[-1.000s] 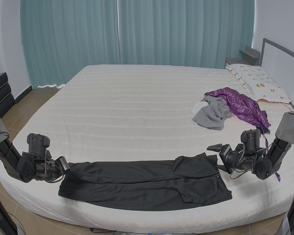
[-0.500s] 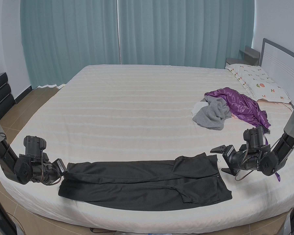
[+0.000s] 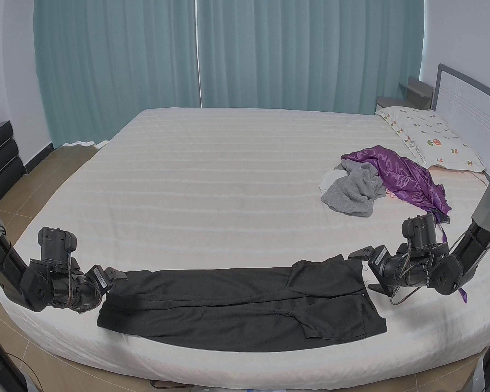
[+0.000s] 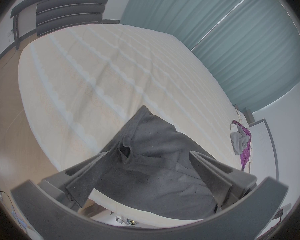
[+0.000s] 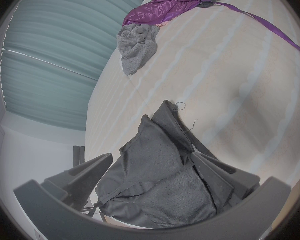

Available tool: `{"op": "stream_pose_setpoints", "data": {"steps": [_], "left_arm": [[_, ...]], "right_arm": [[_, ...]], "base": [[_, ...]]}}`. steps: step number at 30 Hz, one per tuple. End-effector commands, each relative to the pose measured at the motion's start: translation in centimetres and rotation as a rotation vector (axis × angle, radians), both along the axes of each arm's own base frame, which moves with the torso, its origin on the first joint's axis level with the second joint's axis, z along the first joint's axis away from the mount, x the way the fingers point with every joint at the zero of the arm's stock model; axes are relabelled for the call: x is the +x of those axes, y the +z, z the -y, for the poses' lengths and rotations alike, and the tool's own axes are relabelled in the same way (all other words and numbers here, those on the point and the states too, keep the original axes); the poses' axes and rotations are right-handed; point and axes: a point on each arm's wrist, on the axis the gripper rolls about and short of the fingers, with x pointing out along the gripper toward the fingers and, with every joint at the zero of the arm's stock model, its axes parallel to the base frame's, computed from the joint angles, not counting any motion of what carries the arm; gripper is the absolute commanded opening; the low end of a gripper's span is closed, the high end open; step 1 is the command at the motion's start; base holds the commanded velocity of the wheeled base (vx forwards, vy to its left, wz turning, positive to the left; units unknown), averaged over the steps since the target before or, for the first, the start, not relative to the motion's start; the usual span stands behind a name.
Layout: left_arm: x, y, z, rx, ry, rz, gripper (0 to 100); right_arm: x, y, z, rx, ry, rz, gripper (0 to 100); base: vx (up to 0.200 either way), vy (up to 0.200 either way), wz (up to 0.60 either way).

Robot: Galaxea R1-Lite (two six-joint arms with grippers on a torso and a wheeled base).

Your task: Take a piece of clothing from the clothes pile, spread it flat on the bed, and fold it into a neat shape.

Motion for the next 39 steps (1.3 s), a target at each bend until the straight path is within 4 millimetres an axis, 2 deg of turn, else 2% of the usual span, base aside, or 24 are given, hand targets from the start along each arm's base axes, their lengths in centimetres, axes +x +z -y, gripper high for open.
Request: {"op": "stream_pose_setpoints", "data": {"steps": [1,19,29,39], "left_arm": [[-0.1,-0.1,0.7,-0.009,-0.014,-0.009,100],[0.1,-0.4,1.5,0.011,0.051,-0.025,100],[0.3,-0.5,2.3,0.078,0.074,-0.02,100],[1.2,-1.9,3.0,0.081,0.099,-0.056,100]], "right_arm": [[0.0,0.0,-0.1,0.001,0.002,0.0,100],[-0.2,0.1,-0.3,-0.029,-0.013,0.008,100],[-0.2,-0.1,-0.4,-0.032,-0.009,0.002,100],[-0.2,-0.1,-0.6,-0.032,-0.001,0.004,100]], "base": [[0.0,0.0,0.0],[0.0,0.0,0.0],[0.0,0.0,0.0],[0.0,0.0,0.0]]}}
